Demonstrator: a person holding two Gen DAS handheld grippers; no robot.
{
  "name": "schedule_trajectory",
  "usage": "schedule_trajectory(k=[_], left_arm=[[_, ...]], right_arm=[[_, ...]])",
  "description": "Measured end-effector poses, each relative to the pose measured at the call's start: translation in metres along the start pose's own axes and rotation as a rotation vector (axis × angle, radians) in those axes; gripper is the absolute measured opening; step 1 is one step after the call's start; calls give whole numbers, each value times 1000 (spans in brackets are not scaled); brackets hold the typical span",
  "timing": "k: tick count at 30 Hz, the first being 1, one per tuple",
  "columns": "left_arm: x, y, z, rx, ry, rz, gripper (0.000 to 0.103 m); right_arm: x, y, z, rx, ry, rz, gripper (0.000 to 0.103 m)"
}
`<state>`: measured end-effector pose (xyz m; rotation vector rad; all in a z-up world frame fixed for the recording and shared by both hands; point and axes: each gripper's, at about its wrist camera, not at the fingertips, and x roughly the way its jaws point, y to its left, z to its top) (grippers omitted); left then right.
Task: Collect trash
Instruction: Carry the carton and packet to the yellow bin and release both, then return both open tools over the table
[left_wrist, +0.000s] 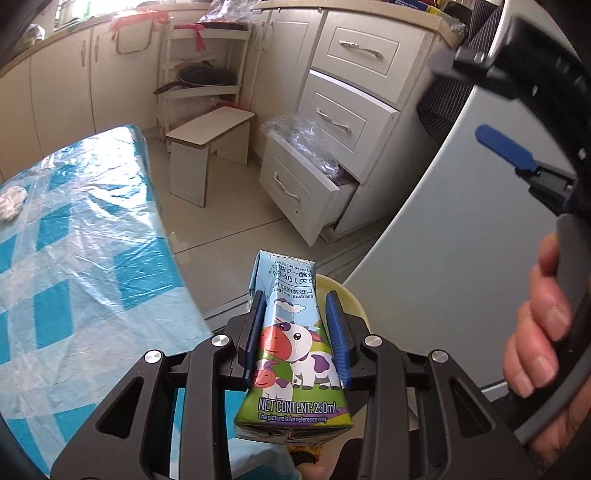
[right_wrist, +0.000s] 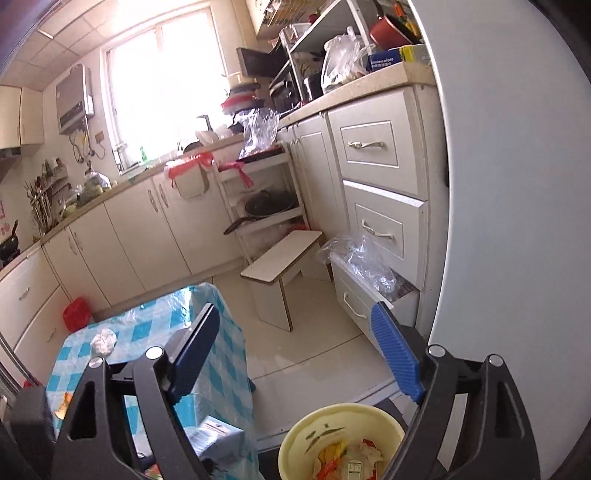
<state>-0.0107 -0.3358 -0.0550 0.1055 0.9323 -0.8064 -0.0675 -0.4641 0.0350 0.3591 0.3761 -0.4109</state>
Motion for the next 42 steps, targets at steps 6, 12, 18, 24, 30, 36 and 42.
schedule_trajectory(k=[6,12,18,24,30,36,42], left_arm=[[64,-20,4,-12,126,-25,33],[60,-19,4,-27,117,-25,52],[-2,3,-7,4,36,120,71],[-84,56,-33,-53,-30,305,81],[-155,103,-58,-122,-103,440,87],[-201,127,-85,-180,-150,490,88],[-230,134,-106,-205,-189,497,89]], right_arm=[[-1,-13,9,53,-41,-7,82],[-1,-19,13,90,-34,-14,82],[2,-10,9,64,-12,-21,84],[4,21,-4,-29,60,-4,88],[-31,68,-36,-156,43,31,93],[-69,102,-79,-213,36,73,93],[-86,127,-96,-243,-2,94,93]])
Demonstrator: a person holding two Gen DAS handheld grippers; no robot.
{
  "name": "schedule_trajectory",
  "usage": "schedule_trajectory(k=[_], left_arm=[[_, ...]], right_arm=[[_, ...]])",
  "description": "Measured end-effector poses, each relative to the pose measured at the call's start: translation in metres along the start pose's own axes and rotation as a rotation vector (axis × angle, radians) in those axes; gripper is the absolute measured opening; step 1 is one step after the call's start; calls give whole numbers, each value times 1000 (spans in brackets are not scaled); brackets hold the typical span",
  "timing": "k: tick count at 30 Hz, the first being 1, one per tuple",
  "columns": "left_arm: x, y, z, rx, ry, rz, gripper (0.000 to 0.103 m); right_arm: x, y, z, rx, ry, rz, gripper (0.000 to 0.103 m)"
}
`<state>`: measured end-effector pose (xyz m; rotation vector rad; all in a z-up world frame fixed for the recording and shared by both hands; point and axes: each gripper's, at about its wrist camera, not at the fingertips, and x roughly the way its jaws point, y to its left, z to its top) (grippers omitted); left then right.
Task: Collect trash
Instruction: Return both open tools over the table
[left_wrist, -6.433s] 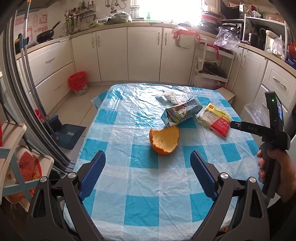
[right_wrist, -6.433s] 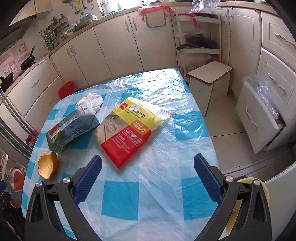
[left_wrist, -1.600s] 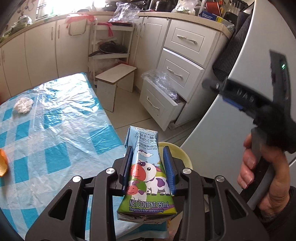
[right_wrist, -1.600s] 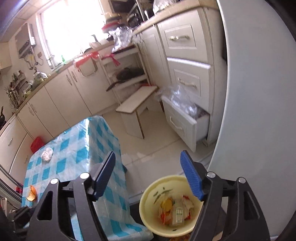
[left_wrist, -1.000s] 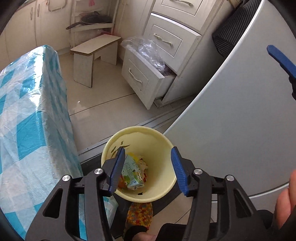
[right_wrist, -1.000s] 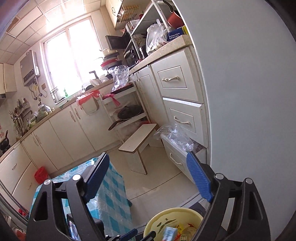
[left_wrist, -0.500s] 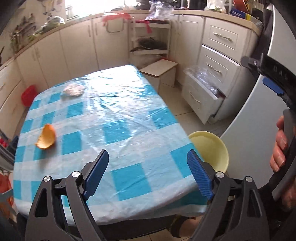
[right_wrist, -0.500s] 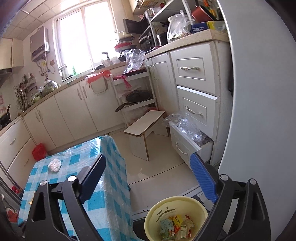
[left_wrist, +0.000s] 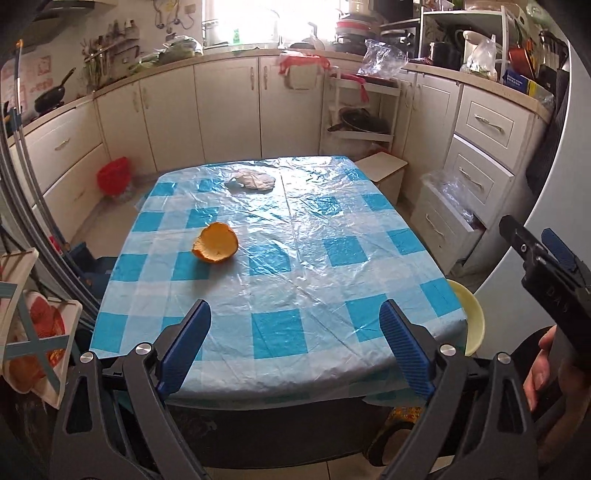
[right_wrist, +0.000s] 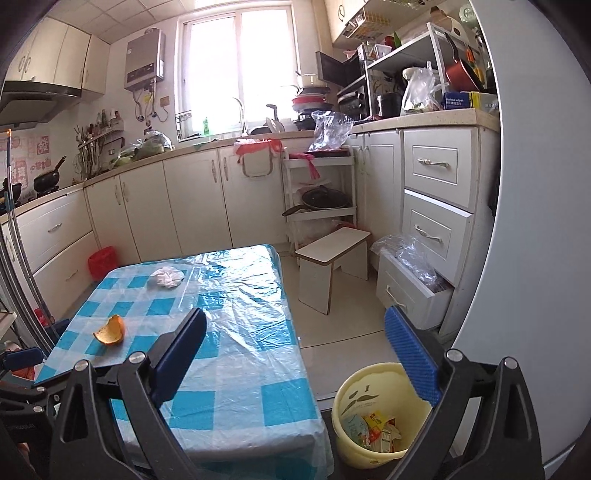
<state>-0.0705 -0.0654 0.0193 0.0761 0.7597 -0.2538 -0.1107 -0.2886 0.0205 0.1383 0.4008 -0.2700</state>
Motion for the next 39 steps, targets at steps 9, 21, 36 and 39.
schedule_trajectory(k=[9,21,36,39], left_arm=[[-13,24,-5,-48,-23,17,90],[-12,21,-5,-43,-21,16,90],[-10,20,-6,-45,-17,17,90],[-10,21,-7,-47,-17,18,90]], right_arm=[[6,22,-9,-65,7,-22,93],[12,22,-13,-58,31,-20,94],[17,24,-15,-67,52,-6,95],[17,26,-16,-69,55,-4,95]])
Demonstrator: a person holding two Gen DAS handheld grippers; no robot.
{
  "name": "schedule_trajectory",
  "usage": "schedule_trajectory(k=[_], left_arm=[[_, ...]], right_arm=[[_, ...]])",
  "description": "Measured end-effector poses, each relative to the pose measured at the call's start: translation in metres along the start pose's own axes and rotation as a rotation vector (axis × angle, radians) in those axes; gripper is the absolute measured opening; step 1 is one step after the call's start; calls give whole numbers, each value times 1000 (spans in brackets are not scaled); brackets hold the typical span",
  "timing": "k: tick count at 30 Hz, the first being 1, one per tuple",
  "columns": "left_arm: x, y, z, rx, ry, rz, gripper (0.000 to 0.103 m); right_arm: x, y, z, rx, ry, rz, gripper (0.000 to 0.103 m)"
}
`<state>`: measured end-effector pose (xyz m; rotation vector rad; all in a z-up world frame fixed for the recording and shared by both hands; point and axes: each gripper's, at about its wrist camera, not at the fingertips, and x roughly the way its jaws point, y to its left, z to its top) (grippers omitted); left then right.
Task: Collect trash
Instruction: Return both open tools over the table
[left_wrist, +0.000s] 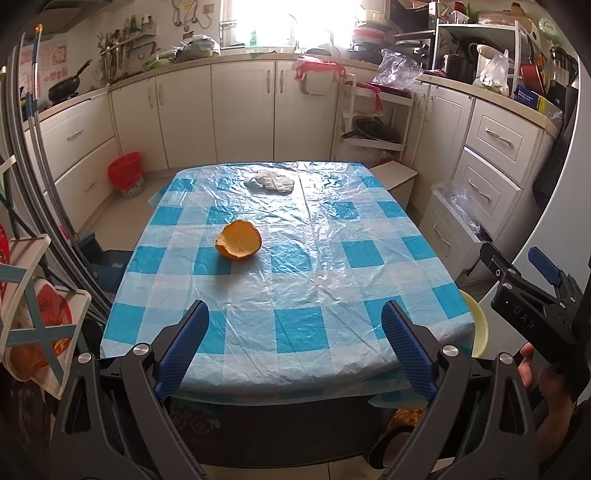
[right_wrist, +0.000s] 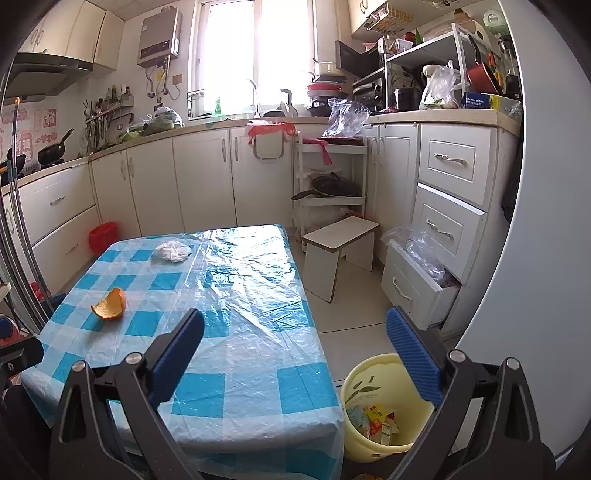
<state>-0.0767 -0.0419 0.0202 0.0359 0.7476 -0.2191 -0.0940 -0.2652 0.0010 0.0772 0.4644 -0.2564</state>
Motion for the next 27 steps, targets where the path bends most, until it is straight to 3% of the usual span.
schedule_trajectory(k=[19,27], left_arm=[[4,4,-1,0,4,5,91],[46,57,4,-87,48,84,91]], right_arm=[[1,2,0,-4,3,8,95],[27,24,6,-32,61,96,95]])
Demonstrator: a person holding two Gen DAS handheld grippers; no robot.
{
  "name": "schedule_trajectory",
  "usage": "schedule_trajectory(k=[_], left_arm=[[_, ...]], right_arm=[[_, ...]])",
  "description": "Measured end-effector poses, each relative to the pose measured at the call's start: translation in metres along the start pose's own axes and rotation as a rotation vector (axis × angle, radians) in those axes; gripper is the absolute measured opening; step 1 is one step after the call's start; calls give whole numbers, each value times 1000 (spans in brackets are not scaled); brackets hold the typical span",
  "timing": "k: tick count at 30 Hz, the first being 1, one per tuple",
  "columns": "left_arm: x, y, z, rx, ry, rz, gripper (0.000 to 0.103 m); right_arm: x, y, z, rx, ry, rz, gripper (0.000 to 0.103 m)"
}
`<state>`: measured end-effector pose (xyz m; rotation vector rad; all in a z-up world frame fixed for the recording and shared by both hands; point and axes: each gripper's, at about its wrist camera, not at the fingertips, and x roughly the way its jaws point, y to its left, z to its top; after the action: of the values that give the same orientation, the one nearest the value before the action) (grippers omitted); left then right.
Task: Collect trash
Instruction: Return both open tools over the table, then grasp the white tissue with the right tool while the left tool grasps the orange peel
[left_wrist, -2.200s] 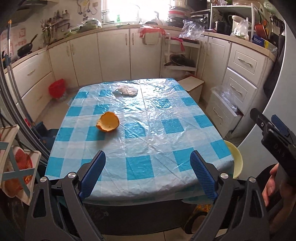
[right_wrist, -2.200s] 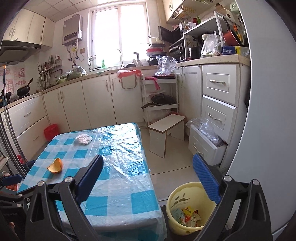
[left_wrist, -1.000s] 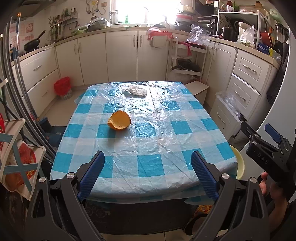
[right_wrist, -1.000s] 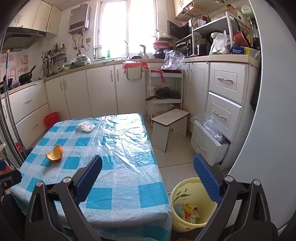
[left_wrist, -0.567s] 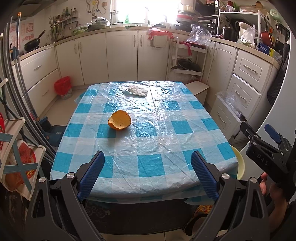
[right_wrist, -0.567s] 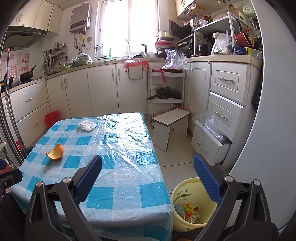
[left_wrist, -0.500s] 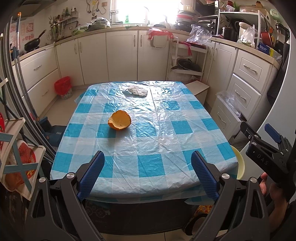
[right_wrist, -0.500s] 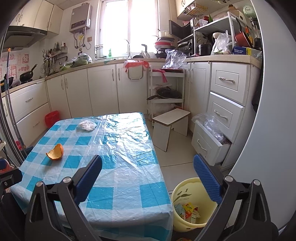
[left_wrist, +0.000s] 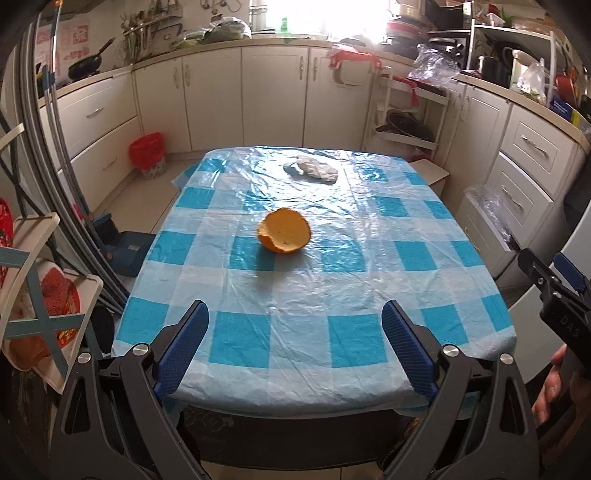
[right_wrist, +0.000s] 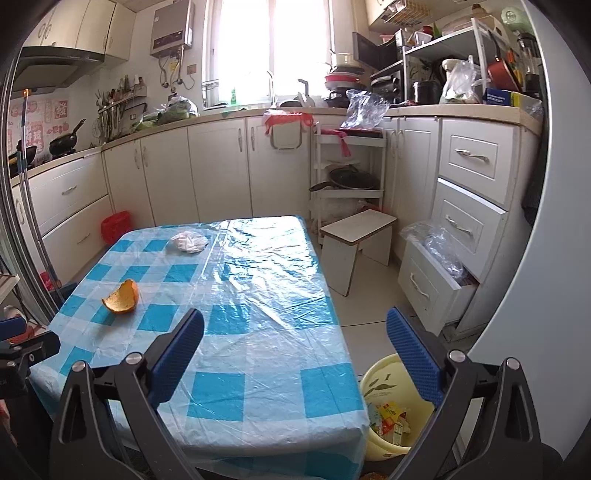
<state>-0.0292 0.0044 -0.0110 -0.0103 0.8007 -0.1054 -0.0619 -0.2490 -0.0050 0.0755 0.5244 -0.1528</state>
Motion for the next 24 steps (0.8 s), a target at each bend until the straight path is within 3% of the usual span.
schedule_trajectory(k=[7,15,23,24], left_arm=[[37,55,17,-108,17,51,91],[68,82,25,-164,50,36,91],[105,84,49,-177,67,-32,91],[111,82,52,-178,72,-38,91]], right_arm=[[82,59,32,-109,99,141,95],[228,141,88,-151,250,243,95],[333,189,105,-151,374,214,95],[341,191,105,-154,391,216,90]])
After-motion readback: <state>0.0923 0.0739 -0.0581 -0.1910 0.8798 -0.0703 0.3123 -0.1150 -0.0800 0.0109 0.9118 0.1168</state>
